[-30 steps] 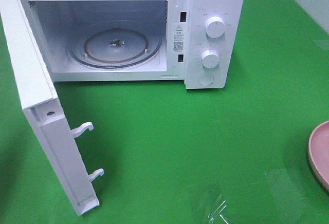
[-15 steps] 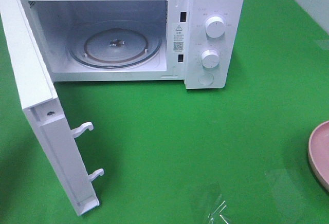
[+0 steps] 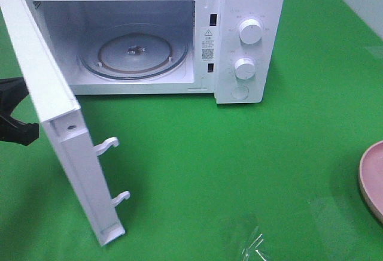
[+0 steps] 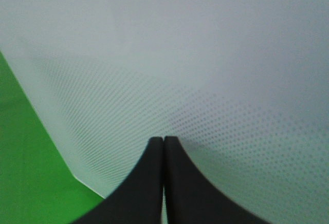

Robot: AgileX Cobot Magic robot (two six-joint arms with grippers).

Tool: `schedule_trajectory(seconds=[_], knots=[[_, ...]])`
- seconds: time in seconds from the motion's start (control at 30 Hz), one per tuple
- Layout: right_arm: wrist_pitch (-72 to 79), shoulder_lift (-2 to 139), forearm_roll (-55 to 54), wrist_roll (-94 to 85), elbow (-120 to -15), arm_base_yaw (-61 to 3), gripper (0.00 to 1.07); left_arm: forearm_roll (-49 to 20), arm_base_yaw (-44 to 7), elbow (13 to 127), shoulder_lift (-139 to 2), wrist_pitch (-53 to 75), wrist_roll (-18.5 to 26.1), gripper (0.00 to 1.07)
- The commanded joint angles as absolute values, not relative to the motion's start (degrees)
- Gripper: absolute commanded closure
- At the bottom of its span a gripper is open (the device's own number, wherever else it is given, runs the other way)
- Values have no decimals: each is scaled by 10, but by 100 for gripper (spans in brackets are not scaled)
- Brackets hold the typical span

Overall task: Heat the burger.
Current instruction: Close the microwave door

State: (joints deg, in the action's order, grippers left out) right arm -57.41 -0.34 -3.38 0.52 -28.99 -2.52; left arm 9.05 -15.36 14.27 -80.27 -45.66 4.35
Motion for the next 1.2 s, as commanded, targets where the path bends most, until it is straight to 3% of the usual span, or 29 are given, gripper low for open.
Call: schedule_trajectory(seconds=[0.03,0.67,1.2], knots=[[-574,-17,-32,0,-289,-21,31,97,-177,164,-842,-497,43,107],[-574,-17,-33,0,-289,-21,31,36,-274,311,-975,-502,44,107],[-574,-17,-33,0,-289,-21,31,34,-277,446,-1051,-458,39,107]])
